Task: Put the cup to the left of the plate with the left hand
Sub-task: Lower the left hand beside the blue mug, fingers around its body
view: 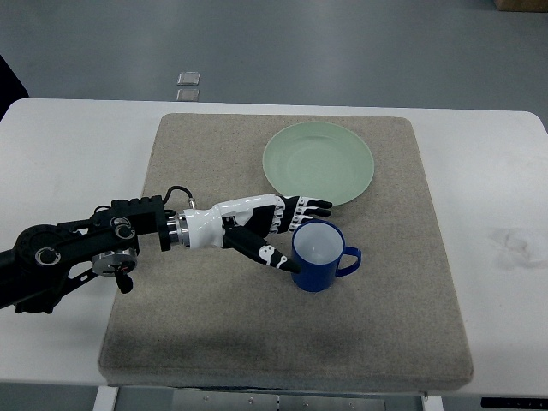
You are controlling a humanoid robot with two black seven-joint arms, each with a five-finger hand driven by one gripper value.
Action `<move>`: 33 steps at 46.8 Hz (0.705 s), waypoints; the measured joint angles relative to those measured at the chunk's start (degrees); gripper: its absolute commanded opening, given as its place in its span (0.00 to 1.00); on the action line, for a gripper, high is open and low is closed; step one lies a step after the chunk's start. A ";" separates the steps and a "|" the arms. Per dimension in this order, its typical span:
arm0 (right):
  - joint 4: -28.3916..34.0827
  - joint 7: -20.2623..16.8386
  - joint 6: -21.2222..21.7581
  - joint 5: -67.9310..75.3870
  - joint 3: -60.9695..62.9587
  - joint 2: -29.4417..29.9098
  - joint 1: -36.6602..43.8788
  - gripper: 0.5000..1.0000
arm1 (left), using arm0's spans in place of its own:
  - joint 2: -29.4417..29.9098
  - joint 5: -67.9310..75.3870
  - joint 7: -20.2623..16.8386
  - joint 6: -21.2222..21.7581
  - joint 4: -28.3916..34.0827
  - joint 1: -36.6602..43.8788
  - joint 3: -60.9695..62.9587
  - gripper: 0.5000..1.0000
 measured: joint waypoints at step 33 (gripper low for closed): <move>0.00 0.00 0.00 0.00 0.00 0.00 0.00 0.86 | -1.86 1.06 -0.08 0.48 0.15 0.83 0.24 0.98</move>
